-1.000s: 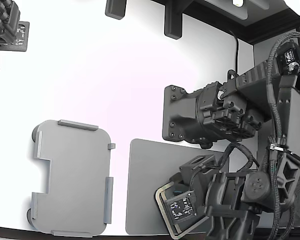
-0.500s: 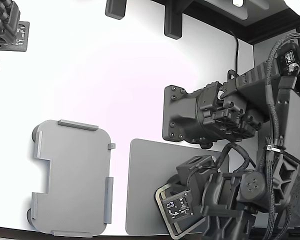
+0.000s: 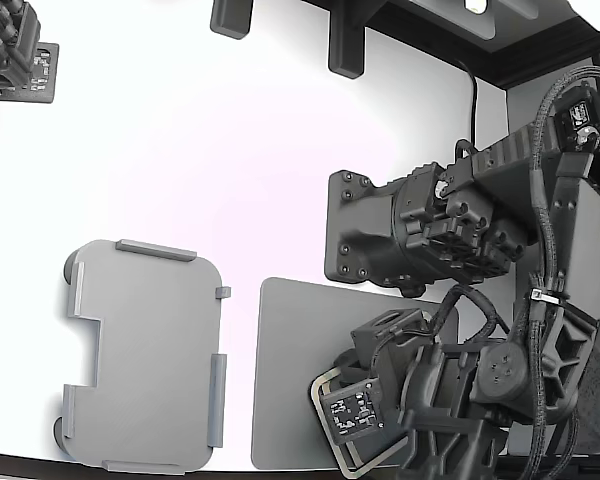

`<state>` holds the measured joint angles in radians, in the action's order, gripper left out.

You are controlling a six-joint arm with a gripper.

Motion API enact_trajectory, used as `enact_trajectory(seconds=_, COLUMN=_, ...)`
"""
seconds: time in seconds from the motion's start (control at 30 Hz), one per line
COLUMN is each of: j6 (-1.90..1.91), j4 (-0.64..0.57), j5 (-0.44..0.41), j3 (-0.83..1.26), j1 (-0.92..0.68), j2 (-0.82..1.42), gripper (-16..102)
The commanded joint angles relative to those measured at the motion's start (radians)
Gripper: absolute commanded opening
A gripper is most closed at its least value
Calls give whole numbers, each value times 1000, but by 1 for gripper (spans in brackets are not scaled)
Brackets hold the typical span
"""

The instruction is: Move top rectangular frame to the holder.

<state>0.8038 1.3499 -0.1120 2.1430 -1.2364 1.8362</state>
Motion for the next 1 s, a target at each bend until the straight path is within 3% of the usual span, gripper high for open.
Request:
enact_trajectory(seconds=0.0, j6=-5, j4=-2, j5=2, j3=-14, j1=23, j2=20, gripper=46)
enact_trajectory(seconds=0.6, j6=-18, j4=-31, j5=2, j3=28, j1=40, j2=43, gripper=39)
enact_trajectory(seconds=0.7, j6=-18, j4=-32, j5=2, j3=29, j1=40, j2=43, gripper=27)
enact_trajectory(seconds=0.87, j6=-9, j4=-3, j5=-8, j3=8, j1=40, j2=44, gripper=-11)
enact_trajectory(seconds=0.97, j6=-6, j4=43, j5=-5, j3=-31, j1=49, j2=49, gripper=-11)
